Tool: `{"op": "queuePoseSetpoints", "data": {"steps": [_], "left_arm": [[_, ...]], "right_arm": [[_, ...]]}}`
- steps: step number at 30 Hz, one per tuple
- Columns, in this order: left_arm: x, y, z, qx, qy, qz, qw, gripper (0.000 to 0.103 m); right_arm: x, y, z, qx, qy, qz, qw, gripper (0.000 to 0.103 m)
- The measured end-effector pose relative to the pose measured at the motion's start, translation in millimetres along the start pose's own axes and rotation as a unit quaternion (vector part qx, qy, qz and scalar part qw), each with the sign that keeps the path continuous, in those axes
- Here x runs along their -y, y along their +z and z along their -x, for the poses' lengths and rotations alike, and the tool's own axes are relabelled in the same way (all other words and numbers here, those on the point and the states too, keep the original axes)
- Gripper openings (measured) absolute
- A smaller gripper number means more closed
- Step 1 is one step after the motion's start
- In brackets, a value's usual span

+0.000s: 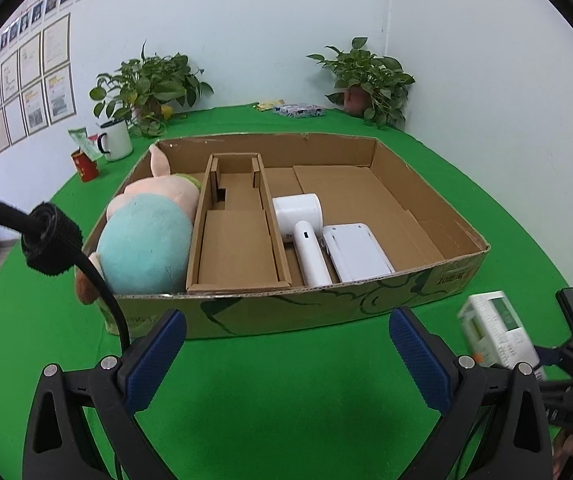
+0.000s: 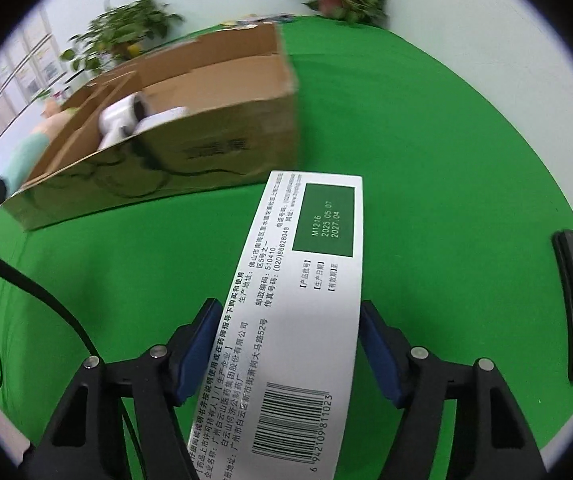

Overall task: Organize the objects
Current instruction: 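Close the right gripper on the white medicine box, then lift the medicine box with the right gripper and carry it over the tray box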

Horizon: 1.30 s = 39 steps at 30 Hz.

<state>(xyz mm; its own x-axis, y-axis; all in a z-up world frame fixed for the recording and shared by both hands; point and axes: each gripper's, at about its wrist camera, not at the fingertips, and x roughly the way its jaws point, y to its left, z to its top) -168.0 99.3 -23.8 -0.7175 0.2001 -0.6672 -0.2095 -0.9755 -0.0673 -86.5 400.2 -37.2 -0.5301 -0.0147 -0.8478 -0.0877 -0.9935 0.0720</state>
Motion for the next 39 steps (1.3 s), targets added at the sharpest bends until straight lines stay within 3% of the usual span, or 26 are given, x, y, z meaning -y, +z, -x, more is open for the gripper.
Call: {"op": "queuePoseSetpoints", "data": {"steps": [6,8,11,15,19,21,23,25,30,33,39], "left_arm": [[-8,-6,-7,-0.038,-0.050,0.025,0.9977,0.102],[-8,-12,-15,-0.068,-0.074,0.028,0.9946,0.102],[-5,-22,-31,-0.108,-0.127,0.041,0.9852,0.102],[1,-29,-56,-0.158,-0.202,0.079,0.9634,0.102],[16,-35,-87,-0.217,-0.274,0.109,0.9305,0.101],[21,-41,-100,-0.247,-0.293,0.127,0.9152,0.090],[25,-41,-102,-0.245,-0.310,0.128,0.9095,0.087],[30,-44,-106,-0.256,-0.337,0.133,0.8963,0.079],[42,-53,-112,-0.269,-0.355,0.126,0.8866,0.063],[46,-56,-116,-0.279,-0.361,0.125,0.8813,0.053],[41,-56,-123,-0.282,-0.364,0.138,0.8768,0.048]], "right_arm": [[-46,-6,-1,-0.002,0.059,0.068,0.996,0.070],[-52,-9,2,0.003,0.063,0.085,0.994,0.082],[-50,-11,9,0.012,0.069,0.095,0.993,0.083],[-53,-16,9,-0.003,0.070,0.086,0.994,0.084],[-59,-22,1,-0.017,0.067,0.080,0.994,0.084],[-60,-24,2,-0.018,0.070,0.085,0.994,0.084],[-62,-24,4,-0.012,0.064,0.094,0.993,0.084],[-62,-23,5,-0.004,0.056,0.098,0.994,0.084],[-64,-21,2,0.000,0.044,0.103,0.994,0.080],[-66,-21,-2,0.000,0.037,0.107,0.994,0.069],[-64,-18,-3,0.006,0.045,0.088,0.995,0.065]]}}
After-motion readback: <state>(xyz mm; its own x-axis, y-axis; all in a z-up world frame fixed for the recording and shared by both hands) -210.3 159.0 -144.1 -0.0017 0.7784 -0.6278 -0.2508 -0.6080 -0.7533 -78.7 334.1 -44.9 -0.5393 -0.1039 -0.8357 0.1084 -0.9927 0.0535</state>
